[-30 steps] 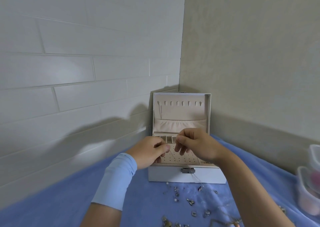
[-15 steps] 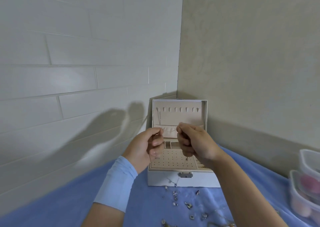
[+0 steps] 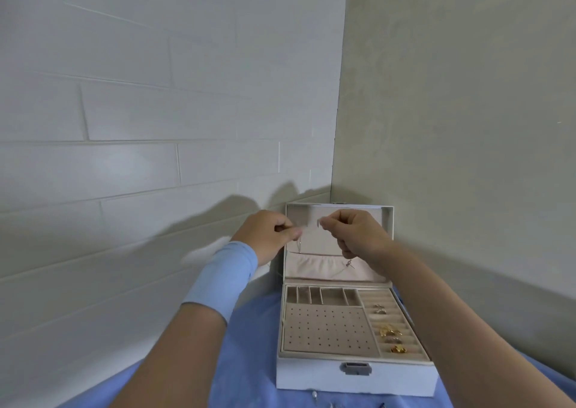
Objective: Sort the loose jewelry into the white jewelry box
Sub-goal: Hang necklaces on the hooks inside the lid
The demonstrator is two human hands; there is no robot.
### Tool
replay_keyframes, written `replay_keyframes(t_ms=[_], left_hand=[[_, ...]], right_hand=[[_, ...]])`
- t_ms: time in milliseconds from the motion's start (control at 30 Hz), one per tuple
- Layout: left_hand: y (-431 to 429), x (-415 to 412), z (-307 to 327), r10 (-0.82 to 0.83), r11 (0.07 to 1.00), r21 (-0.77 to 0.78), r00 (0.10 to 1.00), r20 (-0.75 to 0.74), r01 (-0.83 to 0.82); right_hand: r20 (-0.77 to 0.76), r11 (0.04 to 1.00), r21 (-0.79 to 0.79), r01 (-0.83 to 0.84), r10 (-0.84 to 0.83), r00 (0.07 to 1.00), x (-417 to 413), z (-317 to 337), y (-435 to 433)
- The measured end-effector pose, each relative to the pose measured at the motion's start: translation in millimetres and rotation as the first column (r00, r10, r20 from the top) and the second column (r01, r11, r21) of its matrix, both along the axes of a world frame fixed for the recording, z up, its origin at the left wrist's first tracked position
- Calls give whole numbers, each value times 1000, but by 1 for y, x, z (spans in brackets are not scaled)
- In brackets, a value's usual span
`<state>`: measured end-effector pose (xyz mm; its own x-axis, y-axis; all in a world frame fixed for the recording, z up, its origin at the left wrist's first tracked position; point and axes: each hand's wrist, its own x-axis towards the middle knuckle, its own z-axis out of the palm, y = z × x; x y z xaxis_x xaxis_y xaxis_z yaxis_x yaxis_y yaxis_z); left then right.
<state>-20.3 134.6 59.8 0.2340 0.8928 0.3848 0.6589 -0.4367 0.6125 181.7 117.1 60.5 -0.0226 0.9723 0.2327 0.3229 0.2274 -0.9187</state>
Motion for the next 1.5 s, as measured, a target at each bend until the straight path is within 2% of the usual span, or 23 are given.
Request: replay_keyframes(t_ms=[100,233,400,567,633,700,800,833,900,967,1033,1100,1167,1267,1333,1400,1500], left_hand=[[25,2,-10,71,997,32,995,-73,-69],[49,13,-16,214,975,83,968,-128,-204],[64,24,-16,282,959,43,954,-105,-279],[66,26,-26,329,944,53,943,-47,-327],[67,27,-31,302,953,26,953,-34,-301],[66,28,-35,264,964,-28,963,-53,-265],[62,27,-42,183,975,-126,983,-23,-184],[59,25,-44,138,977,-167,990,13,-134],[51,23,-44,55,971,-236,994,91,-32],[44,21,-45,-24,953,-295,989,148,67],[39,17,-46,-121,916,-356,974,193,184],[33,12,-45,-209,885,-386,964,166,259],[29,7,-44,-230,880,-395,965,128,262],[26,4,-43,-124,922,-360,989,78,144],[24,9,-44,-66,943,-322,996,64,83],[20,19,-45,-77,940,-323,990,119,112],[13,33,-46,-86,898,-393,955,284,197]], right_hand=[[79,996,15,93,-94,992,-4,-9,26],[22,943,124,309,-314,949,-15,-22,58],[-56,857,158,491,-489,871,-30,-27,81],[-52,821,151,551,-550,833,-34,-39,88],[-29,818,151,556,-558,829,-32,-44,88],[69,830,157,535,-550,833,-28,-49,87],[185,891,107,441,-454,871,-27,-54,80],[170,917,55,396,-399,901,-28,-54,75],[29,967,-108,231,-229,973,-33,-53,63],[-129,964,-262,35,-71,989,-39,-49,51],[-206,954,-294,-53,-9,979,-43,-46,43],[-189,967,-254,-35,-14,982,-44,-44,39],[-137,973,-231,19,-52,989,-42,-41,35],[-90,970,-235,60,-83,992,-36,-35,29],[12,978,-180,101,-100,995,-32,-30,25],[126,988,-77,136,-125,984,-30,-27,23],[250,985,26,170,-171,953,-24,-20,20]])
